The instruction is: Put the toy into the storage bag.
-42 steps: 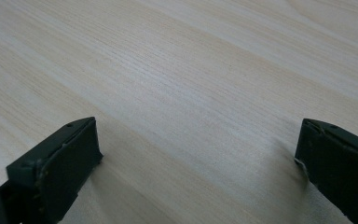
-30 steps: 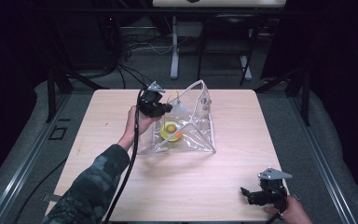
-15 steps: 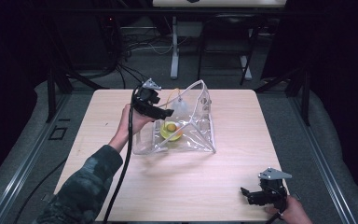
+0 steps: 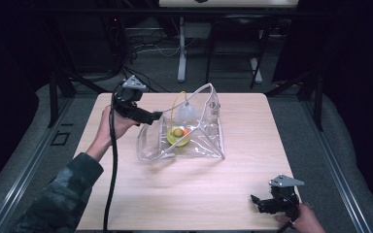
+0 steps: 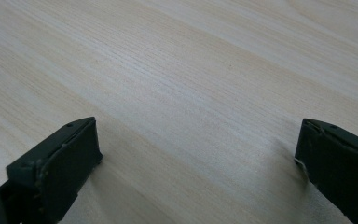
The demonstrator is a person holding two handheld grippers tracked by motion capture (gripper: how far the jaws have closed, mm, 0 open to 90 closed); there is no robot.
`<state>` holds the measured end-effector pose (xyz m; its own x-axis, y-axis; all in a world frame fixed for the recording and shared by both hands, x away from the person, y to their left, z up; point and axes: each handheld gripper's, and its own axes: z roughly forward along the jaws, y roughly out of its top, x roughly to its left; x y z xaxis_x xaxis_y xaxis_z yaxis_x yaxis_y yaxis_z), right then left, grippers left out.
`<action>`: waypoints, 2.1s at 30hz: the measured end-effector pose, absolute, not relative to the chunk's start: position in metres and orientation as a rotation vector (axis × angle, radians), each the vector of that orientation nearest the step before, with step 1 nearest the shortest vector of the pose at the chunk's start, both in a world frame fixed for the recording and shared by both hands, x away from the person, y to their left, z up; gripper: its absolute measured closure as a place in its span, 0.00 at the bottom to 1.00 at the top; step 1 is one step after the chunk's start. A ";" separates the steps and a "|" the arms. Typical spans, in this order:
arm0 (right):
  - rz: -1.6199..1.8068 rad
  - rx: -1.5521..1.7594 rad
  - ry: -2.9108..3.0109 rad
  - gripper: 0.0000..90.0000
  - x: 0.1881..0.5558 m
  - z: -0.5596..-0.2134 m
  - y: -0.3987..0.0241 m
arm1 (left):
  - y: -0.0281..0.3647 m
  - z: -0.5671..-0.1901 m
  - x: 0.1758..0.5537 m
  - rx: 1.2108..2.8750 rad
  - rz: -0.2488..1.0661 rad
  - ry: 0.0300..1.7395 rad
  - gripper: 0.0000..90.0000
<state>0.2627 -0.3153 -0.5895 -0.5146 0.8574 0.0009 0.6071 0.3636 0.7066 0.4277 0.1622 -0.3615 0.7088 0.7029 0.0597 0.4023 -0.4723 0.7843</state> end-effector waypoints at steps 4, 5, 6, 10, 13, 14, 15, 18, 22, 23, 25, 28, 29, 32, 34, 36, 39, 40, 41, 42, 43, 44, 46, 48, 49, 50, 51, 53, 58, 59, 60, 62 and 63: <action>0.937 1.281 2.262 0.00 0.263 -0.590 -0.315 | 0.182 -0.360 0.421 2.104 0.510 0.866 0.00; 0.937 1.281 2.262 0.00 0.263 -0.590 -0.315 | 0.182 -0.360 0.421 2.104 0.510 0.866 0.00; 0.937 1.281 2.262 0.00 0.263 -0.590 -0.315 | 0.191 -0.361 0.417 2.102 0.513 0.883 0.00; 0.937 1.282 2.262 0.00 0.263 -0.590 -0.315 | 0.205 -0.368 0.410 2.106 0.534 0.904 0.00; 0.936 1.281 2.262 0.00 0.263 -0.589 -0.315 | 0.211 -0.372 0.407 2.112 0.539 0.914 0.00; 0.936 1.281 2.262 0.00 0.263 -0.589 -0.315 | 0.214 -0.374 0.405 2.121 0.542 0.918 0.00; 0.932 1.282 2.259 0.00 0.263 -0.590 -0.315 | 0.217 -0.376 0.403 2.122 0.549 0.924 0.00; 0.934 1.282 2.261 0.00 0.263 -0.589 -0.315 | 0.229 -0.385 0.396 2.124 0.552 0.951 0.00; 0.934 1.282 2.260 0.00 0.263 -0.590 -0.315 | 0.241 -0.398 0.389 2.116 0.542 0.987 0.00; 0.935 1.283 2.259 0.00 0.263 -0.590 -0.315 | 0.241 -0.398 0.389 2.116 0.542 0.987 0.00; 0.942 1.287 2.255 0.00 0.262 -0.590 -0.315 | 0.246 -0.404 0.386 2.120 0.530 1.005 0.00; 0.941 1.286 2.255 0.00 0.262 -0.590 -0.315 | 0.252 -0.412 0.382 2.115 0.520 1.029 0.00; 0.941 1.286 2.255 0.00 0.262 -0.590 -0.315 | 0.254 -0.415 0.381 2.112 0.521 1.035 0.00; 0.943 1.283 2.254 0.00 0.263 -0.590 -0.315 | 0.261 -0.425 0.376 2.122 0.508 1.061 0.00; 0.944 1.283 2.254 0.00 0.263 -0.590 -0.315 | 0.264 -0.430 0.374 2.121 0.507 1.075 0.00; 0.942 1.285 2.254 0.00 0.262 -0.590 -0.315 | 0.269 -0.438 0.370 2.114 0.500 1.097 0.00; 0.942 1.285 2.255 0.00 0.262 -0.590 -0.315 | 0.272 -0.445 0.367 2.111 0.489 1.112 0.00; 0.942 1.285 2.254 0.00 0.262 -0.590 -0.315 | 0.276 -0.453 0.363 2.099 0.479 1.113 0.00; 0.943 1.285 2.254 0.00 0.262 -0.590 -0.315 | 0.277 -0.455 0.361 2.110 0.470 1.111 0.00; 0.943 1.284 2.254 0.00 0.262 -0.590 -0.315 | 0.278 -0.458 0.359 2.118 0.475 1.111 0.00; 0.946 1.287 2.251 0.00 0.262 -0.590 -0.315 | 0.280 -0.462 0.357 2.117 0.473 1.115 0.00; 0.946 1.287 2.251 0.00 0.262 -0.590 -0.315 | 0.280 -0.462 0.357 2.117 0.473 1.115 0.00; 0.938 1.282 2.258 0.00 0.263 -0.590 -0.315 | 0.284 -0.470 0.352 2.106 0.457 1.134 0.00; 0.938 1.283 2.258 0.00 0.262 -0.590 -0.315 | 0.291 -0.482 0.346 2.093 0.438 1.169 0.00; 0.937 1.283 2.258 0.00 0.262 -0.590 -0.315 | 0.292 -0.485 0.345 2.090 0.430 1.174 0.00; 0.938 1.282 2.258 0.00 0.263 -0.590 -0.315 | 0.294 -0.489 0.343 2.079 0.420 1.184 0.00; 0.938 1.282 2.258 0.00 0.263 -0.590 -0.315 | 0.294 -0.489 0.343 2.079 0.420 1.184 0.00; 0.937 1.283 2.258 0.00 0.262 -0.590 -0.315 | 0.297 -0.496 0.340 2.068 0.386 1.191 0.00; 0.938 1.284 2.258 0.00 0.262 -0.590 -0.315 | 0.296 -0.515 0.333 2.093 0.345 1.198 0.00; 0.937 1.283 2.258 0.00 0.262 -0.590 -0.315 | 0.295 -0.518 0.332 2.112 0.343 1.200 0.00; 0.937 1.283 2.258 0.00 0.262 -0.590 -0.315 | 0.294 -0.521 0.332 2.131 0.345 1.196 0.00; 0.938 1.284 2.258 0.00 0.262 -0.590 -0.315 | 0.293 -0.530 0.331 2.150 0.352 1.198 0.00; 0.938 1.283 2.258 0.00 0.263 -0.590 -0.315 | 0.292 -0.535 0.331 2.163 0.334 1.204 0.00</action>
<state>0.2625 -0.3152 -0.5895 -0.5123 0.8588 0.0005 0.6065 0.3614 0.7082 0.3311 0.2924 -0.5350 0.5499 0.8313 -0.0810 0.6711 -0.3820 0.6353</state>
